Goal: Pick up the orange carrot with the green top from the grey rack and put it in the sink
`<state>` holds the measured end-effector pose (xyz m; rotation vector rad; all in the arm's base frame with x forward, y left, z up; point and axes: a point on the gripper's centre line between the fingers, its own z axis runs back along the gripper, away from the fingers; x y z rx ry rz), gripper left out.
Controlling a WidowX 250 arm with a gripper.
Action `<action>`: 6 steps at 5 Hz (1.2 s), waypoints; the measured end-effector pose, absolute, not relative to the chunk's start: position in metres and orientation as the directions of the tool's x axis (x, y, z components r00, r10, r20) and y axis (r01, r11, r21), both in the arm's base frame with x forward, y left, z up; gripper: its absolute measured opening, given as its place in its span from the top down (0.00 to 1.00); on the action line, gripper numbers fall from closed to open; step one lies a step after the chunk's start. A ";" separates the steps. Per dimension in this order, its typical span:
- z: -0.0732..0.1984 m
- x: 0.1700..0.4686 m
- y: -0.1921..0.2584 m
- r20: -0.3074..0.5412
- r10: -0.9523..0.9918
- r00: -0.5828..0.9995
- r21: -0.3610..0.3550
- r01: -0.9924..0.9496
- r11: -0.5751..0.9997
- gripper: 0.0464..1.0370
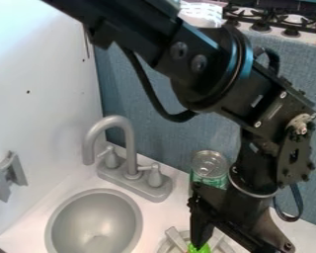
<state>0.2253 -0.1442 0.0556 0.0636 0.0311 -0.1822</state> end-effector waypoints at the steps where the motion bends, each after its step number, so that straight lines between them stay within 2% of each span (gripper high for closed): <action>1: 0.047 0.223 -0.142 -0.064 -0.181 0.981 0.072 0.185 0.980 0.03; 2: 0.038 0.234 -0.136 -0.046 -0.179 0.983 0.059 0.182 0.982 0.03; 3: 0.023 0.253 -0.121 -0.039 -0.165 0.986 0.078 0.168 0.983 0.03; 4: -0.004 0.267 -0.108 -0.101 -0.181 0.978 0.085 0.190 0.978 0.03; 6: -0.026 0.280 -0.101 -0.121 -0.194 0.974 0.068 0.203 0.977 0.03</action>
